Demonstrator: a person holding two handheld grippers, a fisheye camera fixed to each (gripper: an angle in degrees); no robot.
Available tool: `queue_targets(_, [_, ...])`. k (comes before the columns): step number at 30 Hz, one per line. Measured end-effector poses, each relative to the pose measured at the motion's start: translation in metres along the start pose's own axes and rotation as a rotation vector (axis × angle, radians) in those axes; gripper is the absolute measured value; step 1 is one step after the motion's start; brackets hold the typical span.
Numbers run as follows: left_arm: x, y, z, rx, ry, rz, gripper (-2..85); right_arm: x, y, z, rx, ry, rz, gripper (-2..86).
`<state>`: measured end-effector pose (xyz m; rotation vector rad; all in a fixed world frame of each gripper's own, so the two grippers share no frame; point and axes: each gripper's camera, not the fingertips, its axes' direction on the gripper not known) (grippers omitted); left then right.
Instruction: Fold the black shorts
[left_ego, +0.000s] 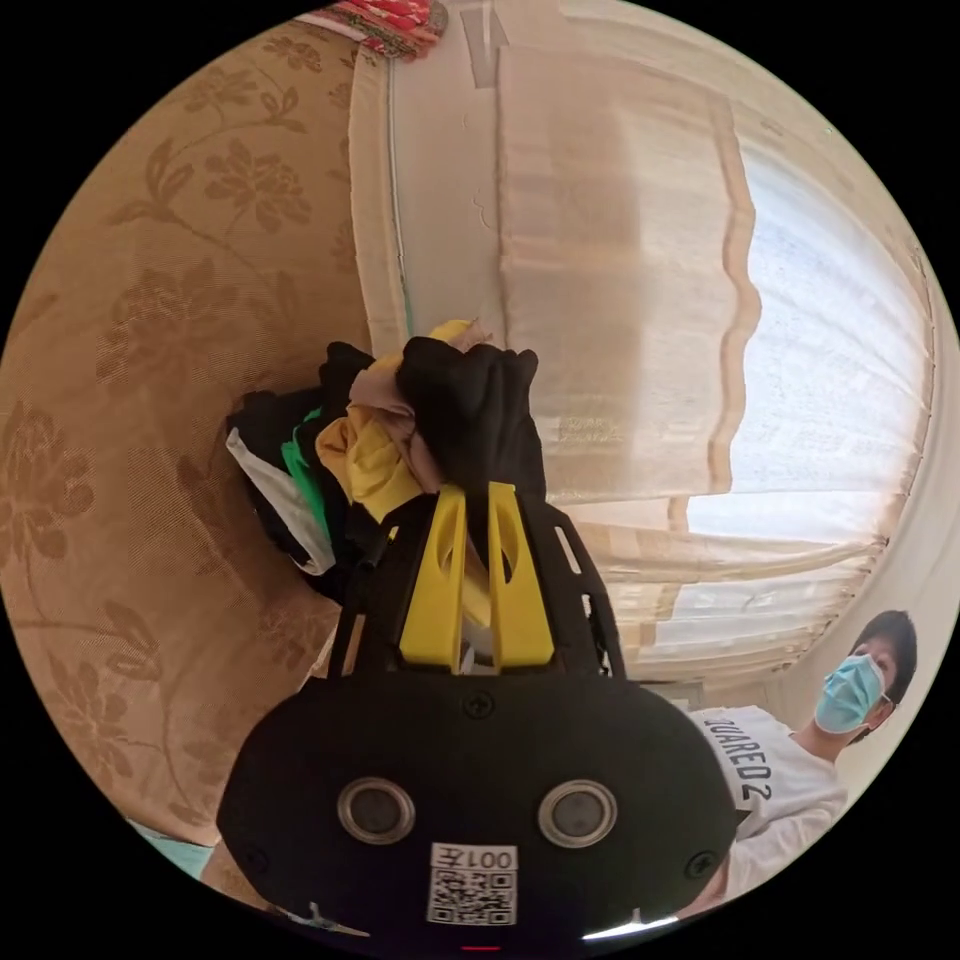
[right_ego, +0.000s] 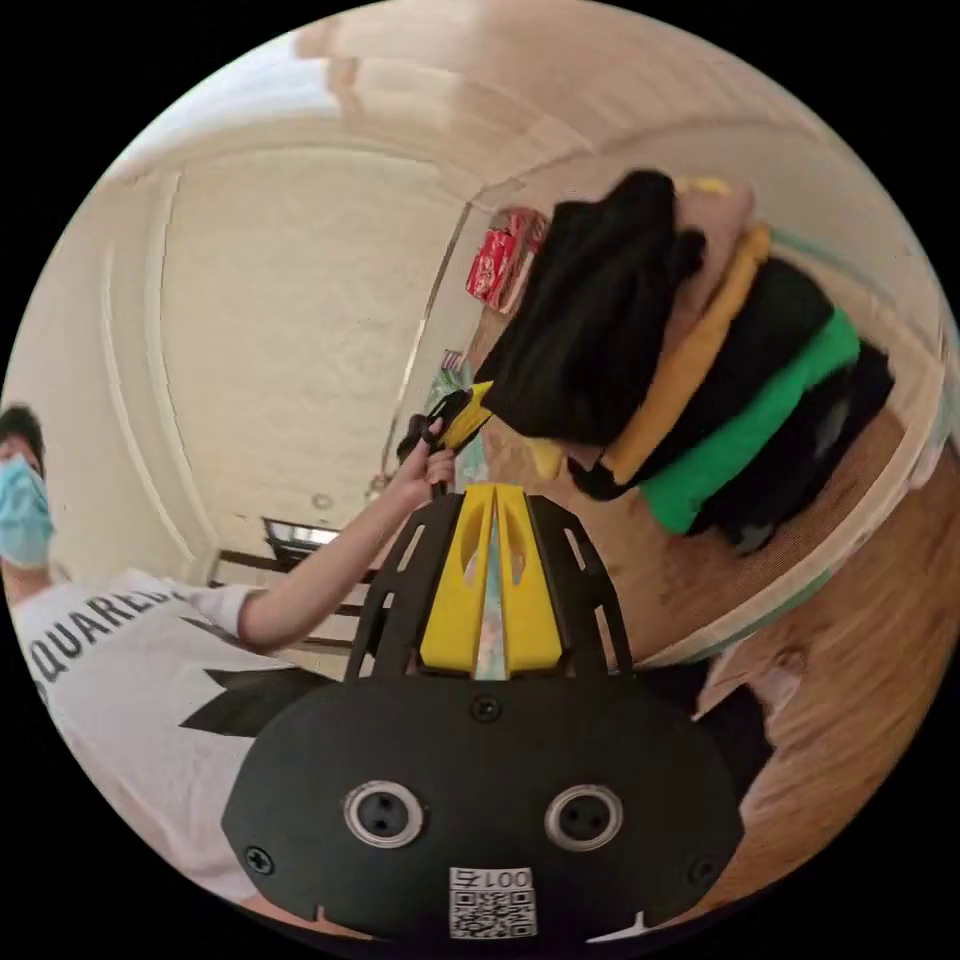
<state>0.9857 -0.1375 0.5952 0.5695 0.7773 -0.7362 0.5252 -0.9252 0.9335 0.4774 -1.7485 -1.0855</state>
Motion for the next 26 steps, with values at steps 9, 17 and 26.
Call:
queue_targets(9, [0.066, 0.160, 0.004, 0.358, 0.044, -0.007, -1.0, -0.115, -0.032, 0.071, -0.304, 0.739, -0.709, 0.5])
queue_targets(17, [0.156, 0.379, -0.010, 0.377, -0.312, 0.060, -0.9, -0.191, 0.046, 0.128, -0.290, 1.184, -1.113, 0.4])
queue_targets(26, [0.254, 0.649, -0.024, 0.487, -1.557, -0.082, -1.0, -0.361, 0.107, 0.097, -0.142, 0.849, -1.251, 0.2])
